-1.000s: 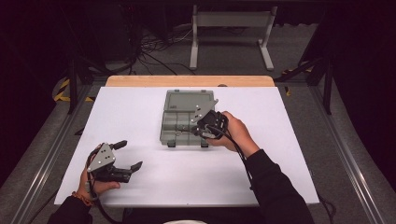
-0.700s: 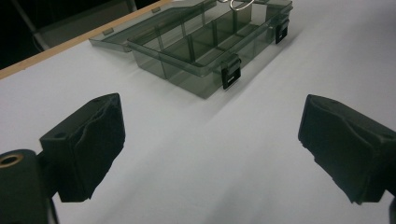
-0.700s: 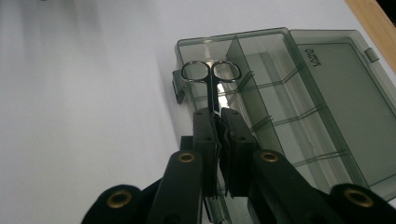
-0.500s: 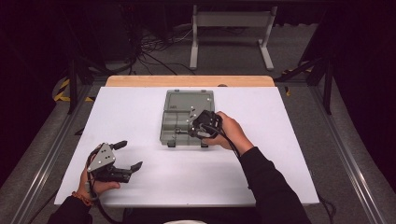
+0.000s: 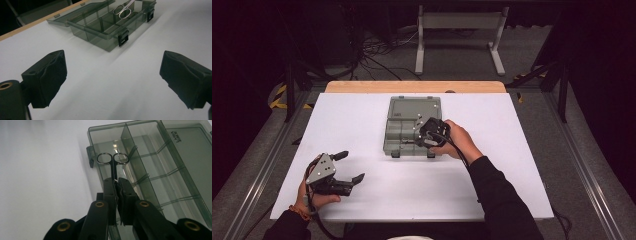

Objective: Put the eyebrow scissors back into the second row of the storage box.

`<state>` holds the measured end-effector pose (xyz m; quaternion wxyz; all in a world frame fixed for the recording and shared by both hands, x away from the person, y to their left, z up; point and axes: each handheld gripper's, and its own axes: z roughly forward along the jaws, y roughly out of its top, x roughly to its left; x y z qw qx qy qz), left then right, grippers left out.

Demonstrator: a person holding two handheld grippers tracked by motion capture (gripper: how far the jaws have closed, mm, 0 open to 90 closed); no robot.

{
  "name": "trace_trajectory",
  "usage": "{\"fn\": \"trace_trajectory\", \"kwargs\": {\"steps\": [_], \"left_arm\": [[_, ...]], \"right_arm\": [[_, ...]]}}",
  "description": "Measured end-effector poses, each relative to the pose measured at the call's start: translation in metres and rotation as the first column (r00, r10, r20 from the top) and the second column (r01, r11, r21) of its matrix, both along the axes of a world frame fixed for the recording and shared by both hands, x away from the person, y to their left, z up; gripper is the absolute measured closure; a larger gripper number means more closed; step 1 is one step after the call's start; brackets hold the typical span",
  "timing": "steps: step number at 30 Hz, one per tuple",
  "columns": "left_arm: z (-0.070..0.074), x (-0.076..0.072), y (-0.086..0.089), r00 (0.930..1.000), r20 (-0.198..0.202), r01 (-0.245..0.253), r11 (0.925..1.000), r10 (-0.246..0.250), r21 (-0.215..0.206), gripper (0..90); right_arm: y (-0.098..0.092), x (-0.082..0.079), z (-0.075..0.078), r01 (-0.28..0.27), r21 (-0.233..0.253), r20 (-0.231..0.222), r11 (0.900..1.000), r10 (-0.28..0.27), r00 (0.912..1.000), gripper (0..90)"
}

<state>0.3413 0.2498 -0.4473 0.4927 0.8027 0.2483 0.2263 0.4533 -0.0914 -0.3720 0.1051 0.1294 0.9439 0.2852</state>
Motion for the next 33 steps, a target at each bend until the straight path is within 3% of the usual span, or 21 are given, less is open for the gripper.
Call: {"fn": "trace_trajectory", "kwargs": {"steps": [15,23,33], "left_arm": [[0.000,0.000,0.000,1.0000,-0.001,0.006,1.0000,-0.006,0.002,8.5],[-0.001,0.000,-0.001,1.0000,-0.002,0.008,0.9999,-0.008,0.007,8.6],[-0.001,0.001,-0.001,1.0000,-0.004,0.003,0.9999,-0.003,0.014,8.6]], "right_arm": [[-0.002,0.007,-0.008,0.021,-0.018,-0.014,1.000,-0.022,0.9997,85.8],[-0.004,0.011,-0.010,0.049,-0.034,-0.004,0.998,-0.049,0.9988,85.7],[-0.010,0.012,-0.011,0.094,-0.020,0.018,0.995,-0.093,0.9955,83.4]]}}
